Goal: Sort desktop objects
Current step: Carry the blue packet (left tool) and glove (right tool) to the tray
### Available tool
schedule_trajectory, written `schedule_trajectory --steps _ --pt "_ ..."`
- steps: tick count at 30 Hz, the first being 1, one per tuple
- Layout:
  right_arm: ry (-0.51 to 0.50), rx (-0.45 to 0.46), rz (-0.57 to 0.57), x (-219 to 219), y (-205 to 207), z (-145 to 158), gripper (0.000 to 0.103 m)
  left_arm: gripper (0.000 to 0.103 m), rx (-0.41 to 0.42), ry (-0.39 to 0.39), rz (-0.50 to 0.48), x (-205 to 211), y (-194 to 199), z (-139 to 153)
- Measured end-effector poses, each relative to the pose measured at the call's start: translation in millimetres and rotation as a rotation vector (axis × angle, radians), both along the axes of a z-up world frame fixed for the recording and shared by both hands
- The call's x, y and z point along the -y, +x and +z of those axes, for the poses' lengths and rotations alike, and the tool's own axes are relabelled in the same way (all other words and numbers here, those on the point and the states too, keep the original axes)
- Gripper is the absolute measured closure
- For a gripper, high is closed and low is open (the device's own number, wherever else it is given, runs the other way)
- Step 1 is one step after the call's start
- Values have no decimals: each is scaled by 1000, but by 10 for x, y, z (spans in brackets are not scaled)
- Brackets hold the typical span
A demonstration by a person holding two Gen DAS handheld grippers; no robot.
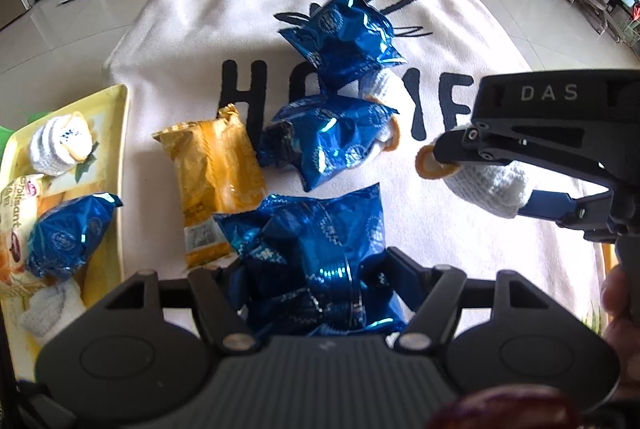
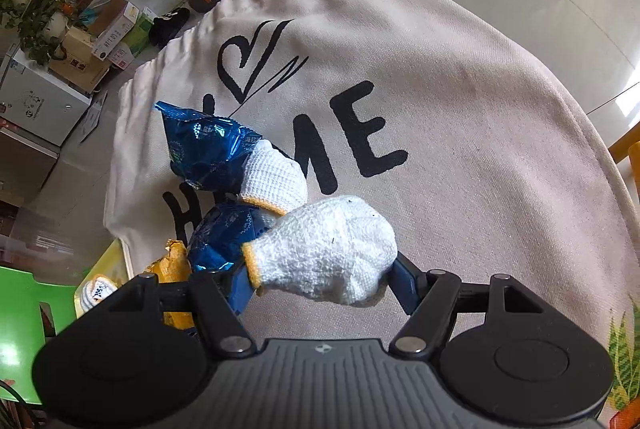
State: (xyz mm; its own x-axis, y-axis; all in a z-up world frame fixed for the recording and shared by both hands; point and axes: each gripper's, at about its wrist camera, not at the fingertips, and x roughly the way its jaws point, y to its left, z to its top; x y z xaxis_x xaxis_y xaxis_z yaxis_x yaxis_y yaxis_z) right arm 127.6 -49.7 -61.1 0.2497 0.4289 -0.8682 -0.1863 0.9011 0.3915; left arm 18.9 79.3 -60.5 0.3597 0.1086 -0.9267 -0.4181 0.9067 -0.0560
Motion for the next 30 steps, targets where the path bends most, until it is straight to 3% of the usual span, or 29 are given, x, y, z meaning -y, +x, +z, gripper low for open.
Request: schedule_trajectory --steps 9,19,30 --pt "7 32 56 -145 -136 130 34 35 9 8 107 -344 -165 164" --pt "67 15 168 -412 -359 160 34 35 44 10 304 -1037 -416 370" --pt "114 2 428 -991 -881 142 34 35 65 55 483 -1723 -754 576"
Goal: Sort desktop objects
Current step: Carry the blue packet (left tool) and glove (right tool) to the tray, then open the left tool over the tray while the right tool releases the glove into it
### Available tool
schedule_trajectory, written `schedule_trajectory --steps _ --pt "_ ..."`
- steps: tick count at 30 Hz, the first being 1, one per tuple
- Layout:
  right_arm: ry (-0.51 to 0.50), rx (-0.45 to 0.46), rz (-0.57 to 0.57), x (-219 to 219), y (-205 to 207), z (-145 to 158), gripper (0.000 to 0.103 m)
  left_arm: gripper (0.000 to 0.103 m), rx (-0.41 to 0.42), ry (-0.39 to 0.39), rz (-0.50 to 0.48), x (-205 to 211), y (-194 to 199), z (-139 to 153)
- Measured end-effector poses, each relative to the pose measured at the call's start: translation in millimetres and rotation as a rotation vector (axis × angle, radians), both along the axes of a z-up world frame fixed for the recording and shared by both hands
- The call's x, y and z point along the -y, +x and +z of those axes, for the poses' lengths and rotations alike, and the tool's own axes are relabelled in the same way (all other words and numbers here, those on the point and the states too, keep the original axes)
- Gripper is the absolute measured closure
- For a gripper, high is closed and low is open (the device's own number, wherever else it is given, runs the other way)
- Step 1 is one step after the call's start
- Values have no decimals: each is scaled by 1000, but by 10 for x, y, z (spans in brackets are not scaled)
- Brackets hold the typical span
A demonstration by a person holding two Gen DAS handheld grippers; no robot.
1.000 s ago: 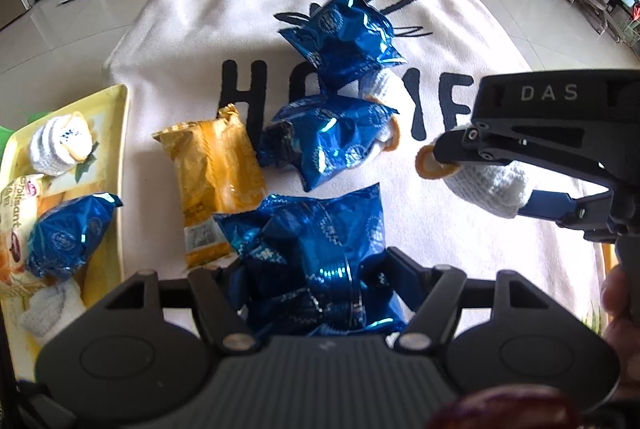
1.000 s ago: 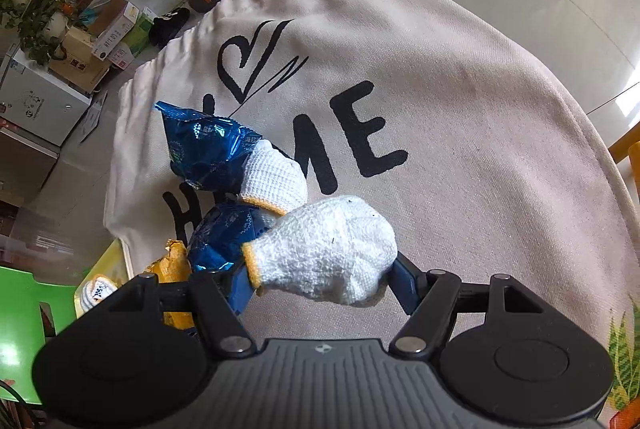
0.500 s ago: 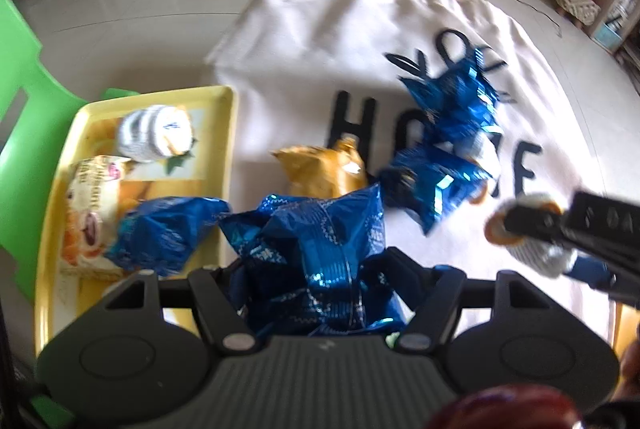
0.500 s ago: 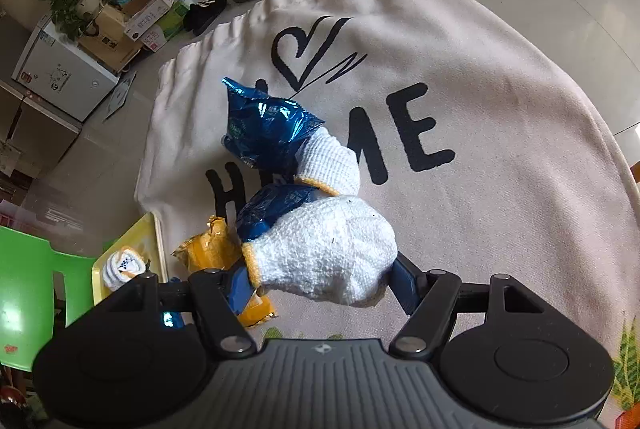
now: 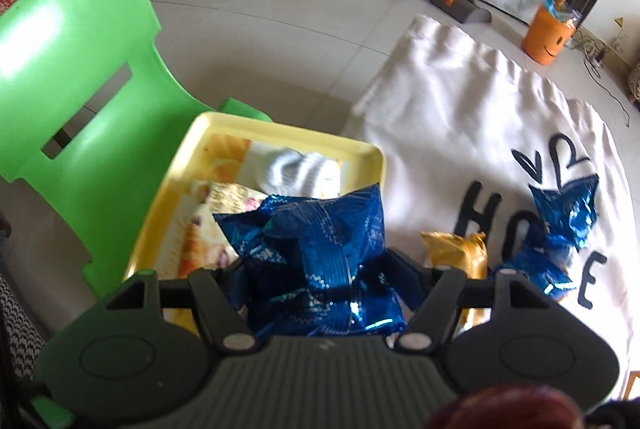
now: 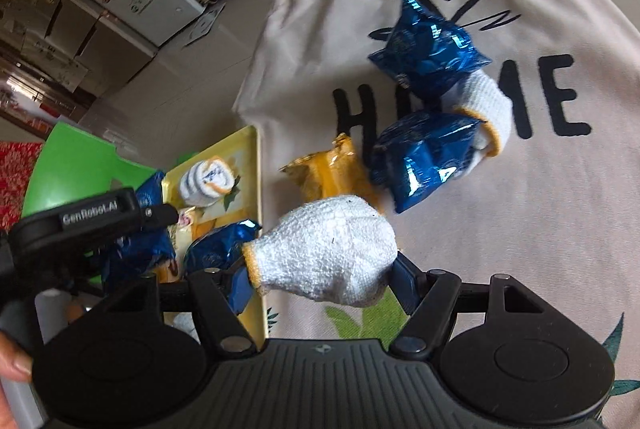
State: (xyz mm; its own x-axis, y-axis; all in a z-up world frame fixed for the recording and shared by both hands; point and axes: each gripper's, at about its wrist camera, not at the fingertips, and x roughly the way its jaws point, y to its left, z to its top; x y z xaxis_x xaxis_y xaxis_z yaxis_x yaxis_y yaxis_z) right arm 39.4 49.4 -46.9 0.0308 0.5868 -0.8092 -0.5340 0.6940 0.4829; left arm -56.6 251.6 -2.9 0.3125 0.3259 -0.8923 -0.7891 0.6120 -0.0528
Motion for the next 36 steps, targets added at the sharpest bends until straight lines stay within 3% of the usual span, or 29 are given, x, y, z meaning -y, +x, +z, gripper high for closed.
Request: schedule_trajectory --steps 4,15,19,21,23,26,36 --pt "-2 -15 112 -217 -247 -52 34 35 12 16 55 -200 -113 67" --pt "-38 -122 340 -715 -868 -367 34 35 38 -38 166 -616 -257 21" --pt "-37 -190 349 -855 -987 -523 33 33 26 -33 182 -647 -258 0" --pt "-36 -211 337 -911 -1019 -556 31 22 23 -23 188 -643 -267 14" --pt "-24 -222 325 -947 -1020 -544 27 20 21 7 189 -628 -273 49" --pt "17 -202 317 -925 -1002 -460 24 10 18 24 190 -607 -279 94" --pt "33 -154 220 -818 -799 -323 21 7 40 29 175 -507 -248 153"
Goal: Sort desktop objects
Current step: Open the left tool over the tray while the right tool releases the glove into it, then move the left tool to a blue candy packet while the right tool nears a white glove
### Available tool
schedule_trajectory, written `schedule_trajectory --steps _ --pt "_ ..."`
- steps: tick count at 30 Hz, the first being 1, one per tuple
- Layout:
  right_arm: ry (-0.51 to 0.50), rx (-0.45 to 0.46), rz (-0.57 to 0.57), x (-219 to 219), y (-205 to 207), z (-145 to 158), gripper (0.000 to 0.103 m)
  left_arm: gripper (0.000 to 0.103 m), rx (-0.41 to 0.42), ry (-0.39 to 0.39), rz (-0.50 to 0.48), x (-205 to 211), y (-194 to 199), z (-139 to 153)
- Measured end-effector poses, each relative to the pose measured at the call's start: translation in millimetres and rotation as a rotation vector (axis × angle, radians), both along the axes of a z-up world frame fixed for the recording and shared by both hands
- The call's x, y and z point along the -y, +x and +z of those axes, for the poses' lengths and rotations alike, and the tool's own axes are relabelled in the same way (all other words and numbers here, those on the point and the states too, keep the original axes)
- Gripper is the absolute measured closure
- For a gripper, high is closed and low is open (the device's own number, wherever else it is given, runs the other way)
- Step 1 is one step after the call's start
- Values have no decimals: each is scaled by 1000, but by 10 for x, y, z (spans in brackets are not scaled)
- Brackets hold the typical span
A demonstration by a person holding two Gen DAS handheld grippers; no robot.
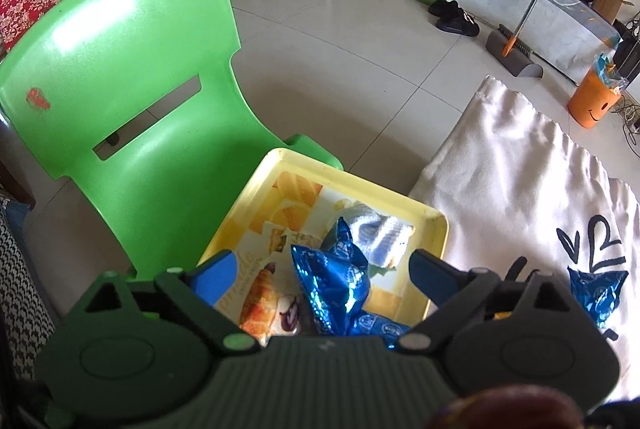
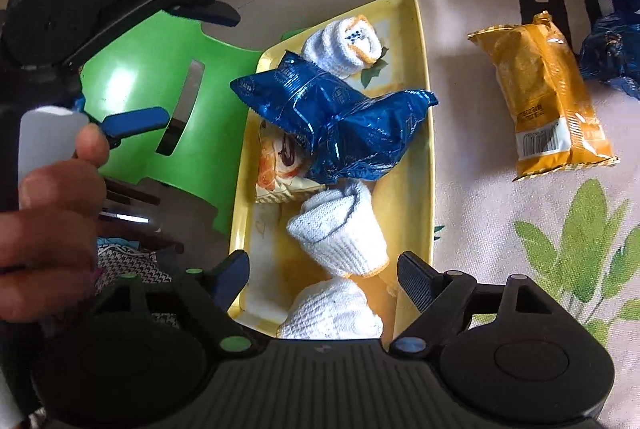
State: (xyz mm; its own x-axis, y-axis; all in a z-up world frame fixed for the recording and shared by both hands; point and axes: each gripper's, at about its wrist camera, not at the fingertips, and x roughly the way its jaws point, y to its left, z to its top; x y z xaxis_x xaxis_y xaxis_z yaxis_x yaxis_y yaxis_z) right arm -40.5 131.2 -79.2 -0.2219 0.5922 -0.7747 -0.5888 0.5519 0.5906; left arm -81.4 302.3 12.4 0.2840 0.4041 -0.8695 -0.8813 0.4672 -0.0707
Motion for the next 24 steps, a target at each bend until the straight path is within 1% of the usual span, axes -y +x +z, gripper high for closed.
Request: schedule_trajectory --steps 2,6,9,13,18,21,24 --pt "-2 26 -5 27 15 38 21 6 -3 6 -5 18 14 2" --pt "-25 34 -24 61 46 35 21 5 -7 7 -16 60 43 -7" --pt "-49 59 -41 76 65 32 21 5 -14 1 -35 102 70 -27" --pt "-57 91 -60 151 134 96 21 5 -22 -3 -47 152 96 -54" --pt "-84 164 -96 224 255 222 21 5 -14 1 -51 193 115 -47" --pt "-102 209 -134 310 368 312 21 4 -9 7 -53 224 138 -44" --pt "-115 213 -193 429 514 370 21 4 -11 5 -63 261 178 -61"
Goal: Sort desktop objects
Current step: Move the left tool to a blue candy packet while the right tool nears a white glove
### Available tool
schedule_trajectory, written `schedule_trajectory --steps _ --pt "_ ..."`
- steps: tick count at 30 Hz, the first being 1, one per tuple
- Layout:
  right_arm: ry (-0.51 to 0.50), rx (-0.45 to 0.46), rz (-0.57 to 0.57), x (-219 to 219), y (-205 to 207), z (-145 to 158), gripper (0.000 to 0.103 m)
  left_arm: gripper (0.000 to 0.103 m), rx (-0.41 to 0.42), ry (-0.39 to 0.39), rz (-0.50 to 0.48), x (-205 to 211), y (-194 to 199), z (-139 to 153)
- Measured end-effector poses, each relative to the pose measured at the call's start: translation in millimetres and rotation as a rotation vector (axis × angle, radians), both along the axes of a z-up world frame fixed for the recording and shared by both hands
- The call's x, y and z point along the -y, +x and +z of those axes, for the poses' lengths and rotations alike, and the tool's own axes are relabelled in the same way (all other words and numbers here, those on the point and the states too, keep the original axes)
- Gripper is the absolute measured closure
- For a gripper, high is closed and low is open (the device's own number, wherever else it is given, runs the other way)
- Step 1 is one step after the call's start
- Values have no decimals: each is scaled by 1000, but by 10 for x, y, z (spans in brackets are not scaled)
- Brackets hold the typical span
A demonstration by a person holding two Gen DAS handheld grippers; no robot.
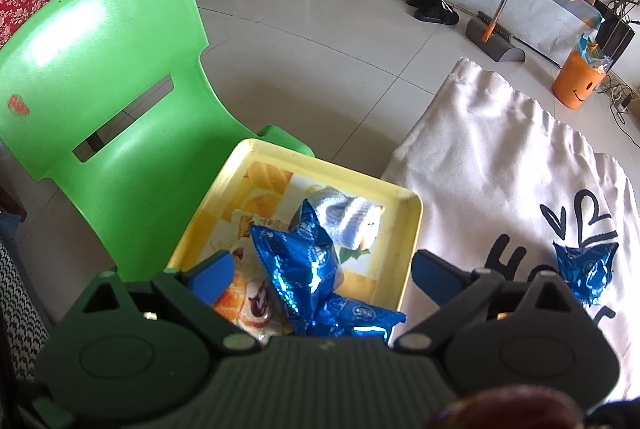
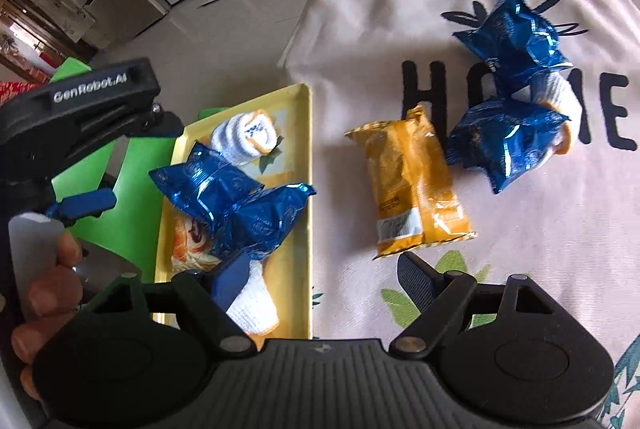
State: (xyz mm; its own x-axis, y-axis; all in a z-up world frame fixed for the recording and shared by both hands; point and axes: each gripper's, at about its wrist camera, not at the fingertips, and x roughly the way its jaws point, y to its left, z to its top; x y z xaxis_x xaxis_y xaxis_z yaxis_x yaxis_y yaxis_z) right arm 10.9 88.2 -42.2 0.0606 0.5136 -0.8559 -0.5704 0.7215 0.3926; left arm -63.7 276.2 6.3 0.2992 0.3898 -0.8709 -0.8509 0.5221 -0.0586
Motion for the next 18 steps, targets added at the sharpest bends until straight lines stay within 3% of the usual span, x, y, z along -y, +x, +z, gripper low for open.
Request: schedule_trajectory --steps 6,18 --pt "6 -12 -125 263 288 111 21 4 -5 -1 -31 121 99 -45" --pt "21 -1 -292 709 746 279 20 3 5 -2 -210 624 412 -166"
